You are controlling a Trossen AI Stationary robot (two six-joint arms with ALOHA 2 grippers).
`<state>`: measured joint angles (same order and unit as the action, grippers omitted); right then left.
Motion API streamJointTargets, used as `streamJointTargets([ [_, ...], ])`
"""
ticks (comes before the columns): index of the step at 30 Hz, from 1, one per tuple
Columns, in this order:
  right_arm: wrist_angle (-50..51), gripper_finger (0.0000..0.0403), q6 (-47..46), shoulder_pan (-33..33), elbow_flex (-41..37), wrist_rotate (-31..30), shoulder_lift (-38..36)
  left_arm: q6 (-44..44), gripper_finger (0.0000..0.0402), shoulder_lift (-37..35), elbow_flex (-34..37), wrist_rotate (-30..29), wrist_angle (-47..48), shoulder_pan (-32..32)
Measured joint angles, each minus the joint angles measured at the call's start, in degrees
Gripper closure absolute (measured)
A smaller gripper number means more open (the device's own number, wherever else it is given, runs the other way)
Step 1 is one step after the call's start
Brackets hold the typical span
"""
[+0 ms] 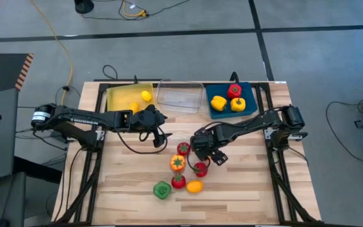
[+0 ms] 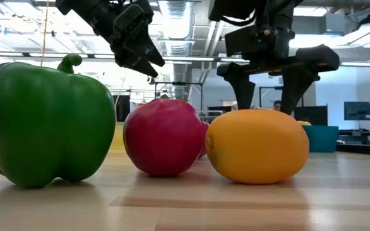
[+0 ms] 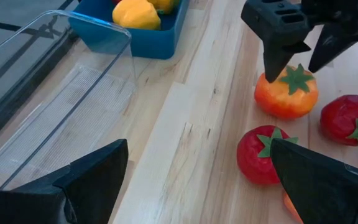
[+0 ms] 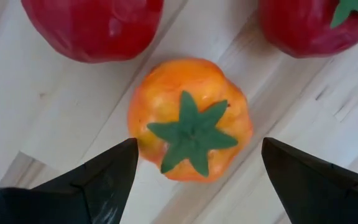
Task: Sort produce into baskets
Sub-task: Put the right orange tomato into the transparent bin
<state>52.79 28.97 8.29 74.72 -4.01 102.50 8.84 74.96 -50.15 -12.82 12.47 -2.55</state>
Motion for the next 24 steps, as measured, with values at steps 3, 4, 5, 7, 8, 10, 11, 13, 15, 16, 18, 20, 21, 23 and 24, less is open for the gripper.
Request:
streamJointTargets([
  [3, -1.7, 0.0035, 0.1, -0.2, -0.9, 1.5, 0.0, 0.0, 0.0019, 0.0, 0.0, 0.0, 0.0, 0.0],
  [4, -2.2, 0.0035, 0.1, -0.2, -1.4, 2.0, 0.0, 0.0, 0.0019, 0.0, 0.0, 0.0, 0.0, 0.0],
  [5, -2.5, 0.0035, 0.1, -0.2, -1.7, 2.3, 0.0, 0.0, 0.0019, 0.0, 0.0, 0.0, 0.0, 0.0],
  [7, -2.9, 0.0035, 0.1, -0.2, -2.2, 2.3, 0.0, 0.0, 0.0019, 0.0, 0.0, 0.0, 0.0, 0.0],
  [8, -3.3, 0.0035, 0.0, -0.2, -2.4, 2.3, 0.0, 0.0, 0.0019, 0.0, 0.0, 0.0, 0.0, 0.0],
  [10, -4.1, 0.0035, 0.0, -0.2, -3.0, 2.3, 0.0, 0.0, 0.0019, 0.0, 0.0, 0.0, 0.0, 0.0],
  [11, -4.2, 0.0035, 0.0, -0.2, -3.3, 2.3, -0.1, 0.0, 0.0019, 0.0, 0.0, 0.0, 0.0, 0.0],
  [13, -4.6, 0.0035, 0.0, -0.2, -3.9, 2.3, -0.1, 0.0, 0.0019, 0.0, 0.0, 0.0, 0.0, 0.0],
  [15, -4.9, 0.0035, -0.1, -0.2, -4.5, 2.3, -0.2, 0.0, 0.0019, 0.0, 0.0, 0.0, 0.0, 0.0],
  [16, -4.9, 0.0035, -0.5, -0.2, -4.6, 2.3, -0.2, 0.0, 0.0019, 0.0, 0.0, 0.0, 0.0, 0.0],
  [18, -5.1, 0.0038, -2.4, -0.2, -4.6, 2.3, -0.2, 0.0, 0.0019, 0.0, 0.0, 0.0, 0.0, 0.0],
  [20, -5.5, 0.0044, -4.2, -0.2, -4.7, 2.4, -0.2, 0.0, 0.0019, 0.0, 0.0, 0.0, 0.0, 0.0],
  [21, -5.7, 0.0048, -4.6, -0.2, -4.7, 2.4, -0.2, 0.0, 0.0019, 0.0, 0.0, 0.0, 0.0, 0.0],
  [23, -5.7, 0.0059, -5.0, -0.2, -4.7, 2.4, -0.2, 0.0, 0.0019, 0.0, 0.0, 0.0, 0.0, 0.0],
  [24, -5.7, 0.0065, -5.0, -0.2, -4.7, 2.4, -0.2, 0.0, 0.0019, 0.0, 0.0, 0.0, 0.0, 0.0],
])
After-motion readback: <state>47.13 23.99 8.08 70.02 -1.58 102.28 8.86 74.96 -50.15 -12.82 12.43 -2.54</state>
